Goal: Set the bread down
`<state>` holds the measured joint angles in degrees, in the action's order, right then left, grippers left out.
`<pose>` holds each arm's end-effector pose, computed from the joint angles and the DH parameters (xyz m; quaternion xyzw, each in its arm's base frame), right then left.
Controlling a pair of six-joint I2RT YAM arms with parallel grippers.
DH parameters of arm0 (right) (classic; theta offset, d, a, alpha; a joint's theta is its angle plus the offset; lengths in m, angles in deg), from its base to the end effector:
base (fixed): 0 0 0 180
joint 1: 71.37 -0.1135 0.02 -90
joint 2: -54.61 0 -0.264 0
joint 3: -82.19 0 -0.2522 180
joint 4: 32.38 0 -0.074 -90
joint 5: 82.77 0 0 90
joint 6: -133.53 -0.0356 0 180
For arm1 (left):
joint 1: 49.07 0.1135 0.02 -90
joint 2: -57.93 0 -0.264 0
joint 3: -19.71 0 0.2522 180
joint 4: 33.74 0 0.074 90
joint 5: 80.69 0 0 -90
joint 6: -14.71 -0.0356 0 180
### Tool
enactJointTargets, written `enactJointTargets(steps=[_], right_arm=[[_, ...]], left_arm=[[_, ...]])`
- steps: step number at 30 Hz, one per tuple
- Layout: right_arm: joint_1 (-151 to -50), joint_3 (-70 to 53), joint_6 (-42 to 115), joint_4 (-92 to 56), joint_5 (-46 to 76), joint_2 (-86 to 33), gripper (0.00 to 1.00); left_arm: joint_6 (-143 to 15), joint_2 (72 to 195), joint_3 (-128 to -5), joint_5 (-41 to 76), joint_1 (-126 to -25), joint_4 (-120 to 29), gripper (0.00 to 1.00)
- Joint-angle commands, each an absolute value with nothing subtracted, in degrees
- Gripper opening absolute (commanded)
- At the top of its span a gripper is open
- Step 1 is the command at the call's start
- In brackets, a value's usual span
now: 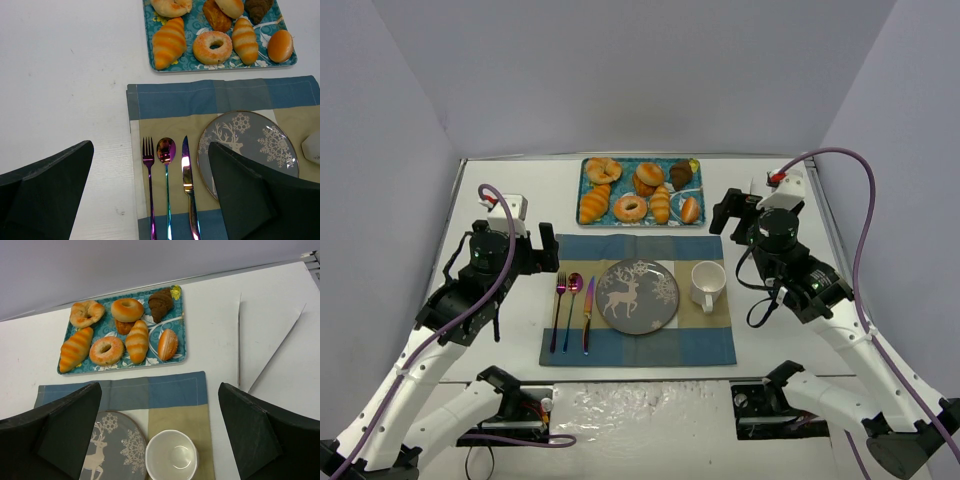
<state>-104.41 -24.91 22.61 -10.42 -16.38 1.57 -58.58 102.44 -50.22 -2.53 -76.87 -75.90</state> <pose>0.1796 0.0998 0.4062 0.0668 0.7158 0.1770 0.6722 0.1483 -0.0699 0.3755 0.0159 0.8004 -0.1482 0.5806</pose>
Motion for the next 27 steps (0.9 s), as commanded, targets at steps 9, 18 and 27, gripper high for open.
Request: enactJointTargets(steps=[9,18,27], right_arm=[[-97.56,-20.84,22.98,-11.97,-23.23,-7.41,1.00],[-77.75,-18.50,24.85,-13.01,-8.63,-20.91,1.00],[-72.24,-20.05,23.73,-19.47,-3.45,-31.98,1.00]], left_arm=[[-59.03,102.50,-51.89,-2.63,-77.28,-72.99,0.97],[-59.03,102.49,-51.84,-2.82,-77.46,-72.99,0.97],[-59.03,102.31,-51.80,-2.99,-77.55,-72.99,0.97]])
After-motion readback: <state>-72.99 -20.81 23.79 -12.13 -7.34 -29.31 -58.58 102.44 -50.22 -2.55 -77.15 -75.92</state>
